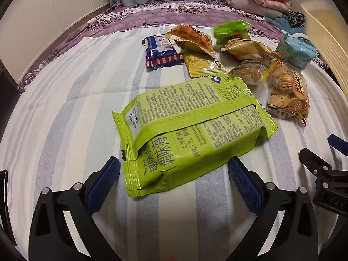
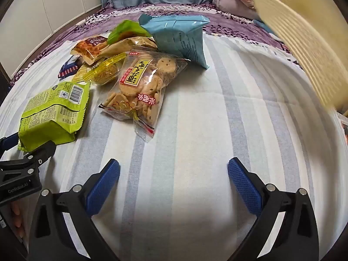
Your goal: Organize snacks
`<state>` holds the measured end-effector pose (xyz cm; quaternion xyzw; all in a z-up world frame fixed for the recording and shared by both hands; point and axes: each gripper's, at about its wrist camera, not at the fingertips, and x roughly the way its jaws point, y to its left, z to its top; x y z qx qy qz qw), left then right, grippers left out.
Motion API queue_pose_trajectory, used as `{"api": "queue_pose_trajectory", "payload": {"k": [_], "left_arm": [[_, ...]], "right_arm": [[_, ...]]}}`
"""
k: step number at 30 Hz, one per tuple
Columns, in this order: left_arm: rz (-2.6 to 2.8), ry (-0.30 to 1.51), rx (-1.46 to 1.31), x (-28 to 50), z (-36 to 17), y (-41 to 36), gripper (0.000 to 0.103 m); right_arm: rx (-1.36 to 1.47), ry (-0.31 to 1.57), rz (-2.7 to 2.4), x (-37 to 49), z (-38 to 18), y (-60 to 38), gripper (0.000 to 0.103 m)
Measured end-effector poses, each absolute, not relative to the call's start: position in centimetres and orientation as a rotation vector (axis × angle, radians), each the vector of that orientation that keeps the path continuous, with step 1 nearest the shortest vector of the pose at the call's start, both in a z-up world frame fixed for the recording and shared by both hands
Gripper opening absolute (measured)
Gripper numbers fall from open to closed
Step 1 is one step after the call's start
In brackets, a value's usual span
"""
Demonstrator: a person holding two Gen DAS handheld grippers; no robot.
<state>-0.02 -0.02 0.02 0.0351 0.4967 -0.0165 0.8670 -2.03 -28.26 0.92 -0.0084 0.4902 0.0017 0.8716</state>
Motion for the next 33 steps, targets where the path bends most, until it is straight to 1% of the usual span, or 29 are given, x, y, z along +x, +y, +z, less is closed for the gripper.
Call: {"api": "queue_pose_trajectory", "payload": {"k": [33], "left_arm": [[-0.038, 1.046, 0.068, 0.05, -0.04, -0.02, 0.101]], "right_arm": [[-0.025, 1.034, 0.000, -2.06, 0.95, -28.30, 0.098]]}}
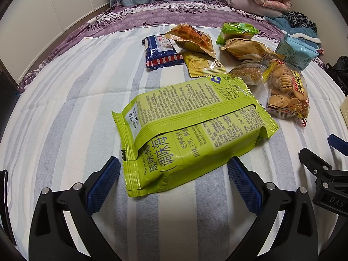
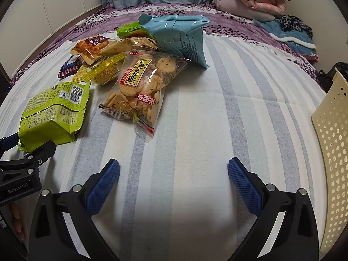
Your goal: Organize snacks
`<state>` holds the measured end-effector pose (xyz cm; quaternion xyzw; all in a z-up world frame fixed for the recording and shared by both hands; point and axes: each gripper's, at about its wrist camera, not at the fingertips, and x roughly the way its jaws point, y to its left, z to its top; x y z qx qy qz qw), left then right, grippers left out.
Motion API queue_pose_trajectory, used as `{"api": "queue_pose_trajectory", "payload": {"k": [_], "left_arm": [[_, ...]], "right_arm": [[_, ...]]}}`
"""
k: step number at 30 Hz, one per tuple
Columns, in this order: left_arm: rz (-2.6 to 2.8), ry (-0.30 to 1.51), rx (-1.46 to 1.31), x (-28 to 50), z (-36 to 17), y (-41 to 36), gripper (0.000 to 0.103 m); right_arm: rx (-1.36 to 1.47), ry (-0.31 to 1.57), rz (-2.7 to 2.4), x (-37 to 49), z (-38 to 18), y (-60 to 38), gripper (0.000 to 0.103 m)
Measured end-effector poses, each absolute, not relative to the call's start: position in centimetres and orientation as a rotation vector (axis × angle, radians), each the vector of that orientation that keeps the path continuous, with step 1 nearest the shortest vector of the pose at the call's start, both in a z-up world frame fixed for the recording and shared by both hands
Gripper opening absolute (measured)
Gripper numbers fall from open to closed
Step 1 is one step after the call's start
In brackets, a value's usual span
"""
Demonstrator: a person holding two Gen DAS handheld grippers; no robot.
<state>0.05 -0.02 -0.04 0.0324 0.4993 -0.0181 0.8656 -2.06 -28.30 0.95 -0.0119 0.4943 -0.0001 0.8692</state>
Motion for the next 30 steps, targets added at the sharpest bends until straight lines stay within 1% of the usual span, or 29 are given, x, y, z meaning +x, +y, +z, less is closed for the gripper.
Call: {"api": "queue_pose_trajectory", "payload": {"k": [30], "left_arm": [[-0.038, 1.046, 0.068, 0.05, -0.05, -0.02, 0.101]], "right_arm": [[-0.026, 1.035, 0.001, -2.19, 0.93, -28.39, 0.098]]}}
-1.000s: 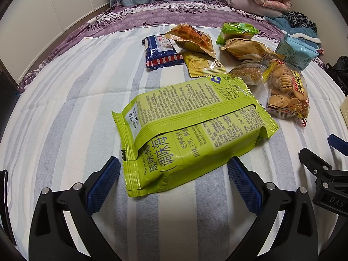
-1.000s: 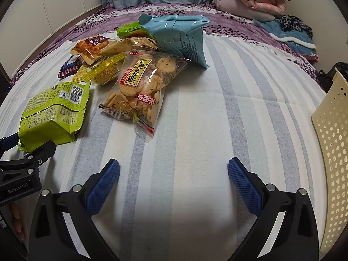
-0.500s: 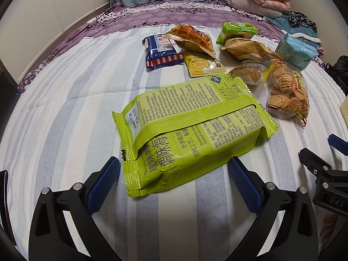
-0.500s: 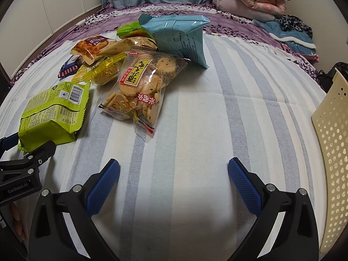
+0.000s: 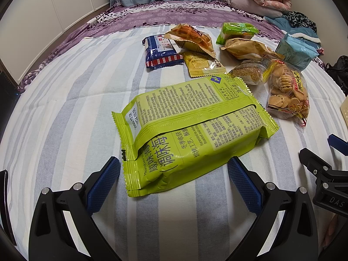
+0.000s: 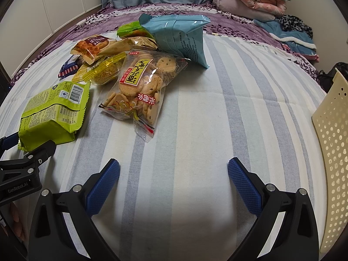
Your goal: Organize snacks
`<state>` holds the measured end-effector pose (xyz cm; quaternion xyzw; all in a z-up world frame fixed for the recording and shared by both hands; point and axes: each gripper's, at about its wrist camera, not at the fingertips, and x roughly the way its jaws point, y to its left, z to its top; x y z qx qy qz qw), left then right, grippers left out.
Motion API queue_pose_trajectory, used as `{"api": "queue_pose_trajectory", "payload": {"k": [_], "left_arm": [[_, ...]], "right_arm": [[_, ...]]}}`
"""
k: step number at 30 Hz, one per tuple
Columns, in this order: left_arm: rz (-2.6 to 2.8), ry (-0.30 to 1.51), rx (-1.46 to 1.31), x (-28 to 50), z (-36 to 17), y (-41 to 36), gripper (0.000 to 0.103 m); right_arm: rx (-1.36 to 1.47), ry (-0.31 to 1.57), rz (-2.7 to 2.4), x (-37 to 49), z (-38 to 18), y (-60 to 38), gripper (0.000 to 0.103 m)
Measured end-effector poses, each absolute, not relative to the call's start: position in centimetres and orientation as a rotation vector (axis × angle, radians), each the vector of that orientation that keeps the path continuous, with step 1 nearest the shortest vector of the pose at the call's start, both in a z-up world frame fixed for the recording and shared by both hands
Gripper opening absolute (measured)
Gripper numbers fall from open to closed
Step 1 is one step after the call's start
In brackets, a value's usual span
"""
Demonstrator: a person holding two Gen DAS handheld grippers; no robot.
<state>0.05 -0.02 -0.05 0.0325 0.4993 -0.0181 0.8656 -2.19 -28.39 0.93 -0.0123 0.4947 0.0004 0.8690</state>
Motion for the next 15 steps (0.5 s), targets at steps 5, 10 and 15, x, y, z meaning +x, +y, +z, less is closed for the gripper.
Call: {"api": "queue_pose_trajectory", "payload": {"k": [5, 10, 15], "left_arm": [[-0.037, 1.046, 0.067, 0.04, -0.03, -0.01, 0.101], [-0.038, 1.046, 0.068, 0.13, -0.04, -0.03, 0.101], [-0.037, 1.046, 0.069, 0.14, -0.04, -0.04, 0.101]], "right_arm": [[-0.031, 1.040, 0.007, -1.91, 0.87, -28.04, 0.098], [-0.034, 1.042, 0.013, -2.26, 1.14, -28.40, 0.098], [-0.031, 1.035, 0.013, -2.46, 1.10, -28.45, 0.098]]}}
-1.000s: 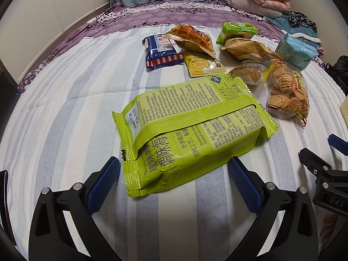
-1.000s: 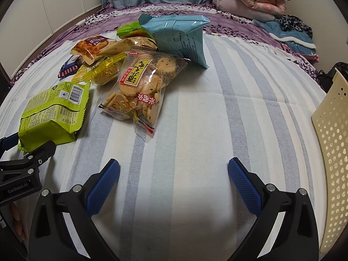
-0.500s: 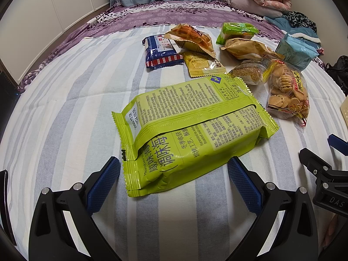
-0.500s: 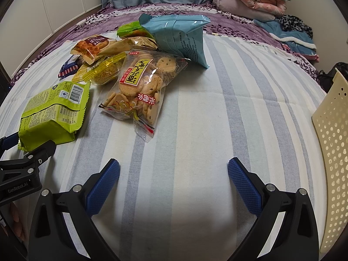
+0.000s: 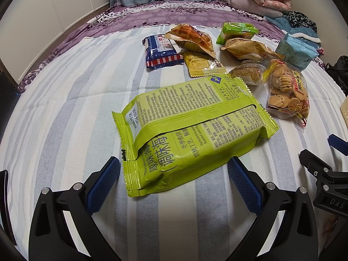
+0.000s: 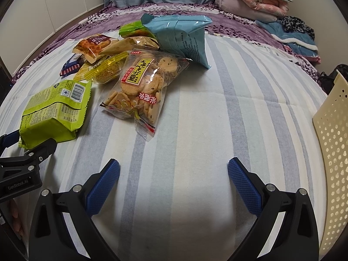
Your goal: Organize snacks
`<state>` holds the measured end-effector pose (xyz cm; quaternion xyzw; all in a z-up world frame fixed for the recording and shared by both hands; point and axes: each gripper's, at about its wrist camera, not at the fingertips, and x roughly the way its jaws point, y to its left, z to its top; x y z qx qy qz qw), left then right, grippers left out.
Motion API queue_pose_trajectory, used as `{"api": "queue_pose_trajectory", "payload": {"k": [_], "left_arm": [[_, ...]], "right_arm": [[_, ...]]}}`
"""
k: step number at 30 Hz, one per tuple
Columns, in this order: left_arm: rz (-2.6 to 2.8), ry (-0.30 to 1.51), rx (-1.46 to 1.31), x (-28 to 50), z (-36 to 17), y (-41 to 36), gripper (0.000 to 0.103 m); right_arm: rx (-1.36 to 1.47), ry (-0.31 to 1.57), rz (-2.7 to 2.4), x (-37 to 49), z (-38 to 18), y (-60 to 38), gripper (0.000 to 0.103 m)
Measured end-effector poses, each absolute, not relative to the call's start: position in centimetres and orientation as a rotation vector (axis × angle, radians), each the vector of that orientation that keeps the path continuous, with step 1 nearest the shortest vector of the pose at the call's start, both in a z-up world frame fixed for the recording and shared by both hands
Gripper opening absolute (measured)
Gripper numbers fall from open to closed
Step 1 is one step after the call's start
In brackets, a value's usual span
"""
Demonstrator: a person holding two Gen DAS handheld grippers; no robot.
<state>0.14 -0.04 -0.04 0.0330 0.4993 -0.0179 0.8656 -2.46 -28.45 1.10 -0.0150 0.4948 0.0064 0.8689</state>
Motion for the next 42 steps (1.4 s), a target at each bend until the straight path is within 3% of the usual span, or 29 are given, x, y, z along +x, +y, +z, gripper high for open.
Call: {"api": "queue_pose_trajectory", "payload": {"k": [13, 24, 42], "left_arm": [[-0.050, 1.032, 0.061, -0.5, 0.6, 0.2, 0.101], [-0.127, 0.912, -0.004, -1.2, 5.4, 2.3, 0.101], [-0.155, 0.920, -0.058, 8.5, 7.2, 3.5, 0.101]], "right_arm": [[-0.024, 1.024, 0.019, -2.7, 1.4, -28.5, 0.098], [0.061, 0.942, 0.088, -2.7, 4.3, -30.1, 0.098], [0.056, 0.914, 0.109, 1.8, 5.1, -28.3, 0.098]]}}
